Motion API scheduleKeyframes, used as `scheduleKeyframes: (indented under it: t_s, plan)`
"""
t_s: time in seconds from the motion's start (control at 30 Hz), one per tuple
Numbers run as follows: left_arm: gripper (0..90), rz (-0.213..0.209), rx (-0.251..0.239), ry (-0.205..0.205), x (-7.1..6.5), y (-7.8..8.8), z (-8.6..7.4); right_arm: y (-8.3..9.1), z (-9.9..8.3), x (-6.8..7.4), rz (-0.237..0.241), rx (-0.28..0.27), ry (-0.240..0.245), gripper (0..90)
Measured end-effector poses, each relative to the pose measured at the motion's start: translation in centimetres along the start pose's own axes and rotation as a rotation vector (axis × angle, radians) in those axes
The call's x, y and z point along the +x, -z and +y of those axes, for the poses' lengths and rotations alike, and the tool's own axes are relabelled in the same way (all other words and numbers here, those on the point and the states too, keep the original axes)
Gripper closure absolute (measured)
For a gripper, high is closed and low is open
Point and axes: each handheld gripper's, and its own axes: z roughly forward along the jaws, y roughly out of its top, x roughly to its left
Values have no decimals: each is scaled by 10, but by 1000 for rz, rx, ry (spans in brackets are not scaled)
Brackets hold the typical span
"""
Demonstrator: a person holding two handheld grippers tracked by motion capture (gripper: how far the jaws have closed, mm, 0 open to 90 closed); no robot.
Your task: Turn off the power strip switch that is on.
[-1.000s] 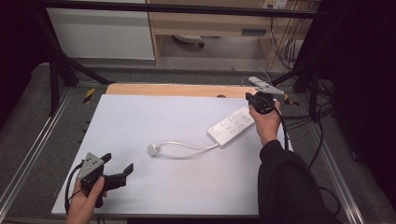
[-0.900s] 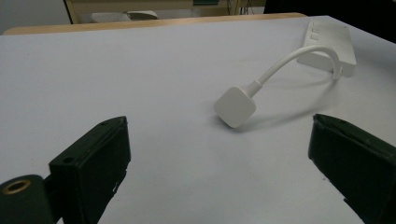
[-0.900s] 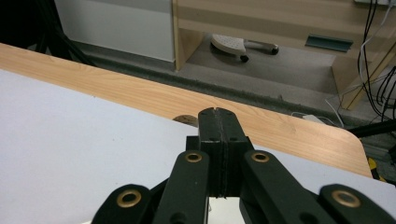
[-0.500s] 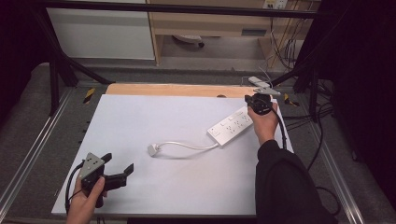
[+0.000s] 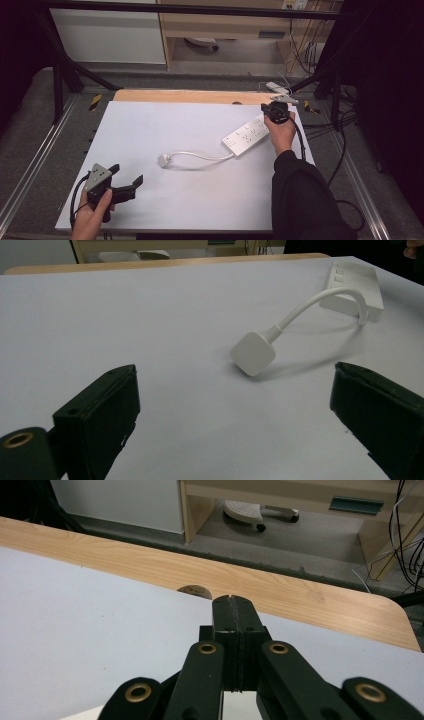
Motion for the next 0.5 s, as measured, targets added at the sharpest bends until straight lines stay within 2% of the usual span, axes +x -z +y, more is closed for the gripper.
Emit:
scheduleKeyframes:
  t_s: [0.27,0.5]
  plan:
    - [56,11,8,-1,1,-1,0,-4,-5,-2,8,18,-2,900]
    - [55,4,9,-3,0,-1,-1,-10,-10,-1,17,34,-8,900]
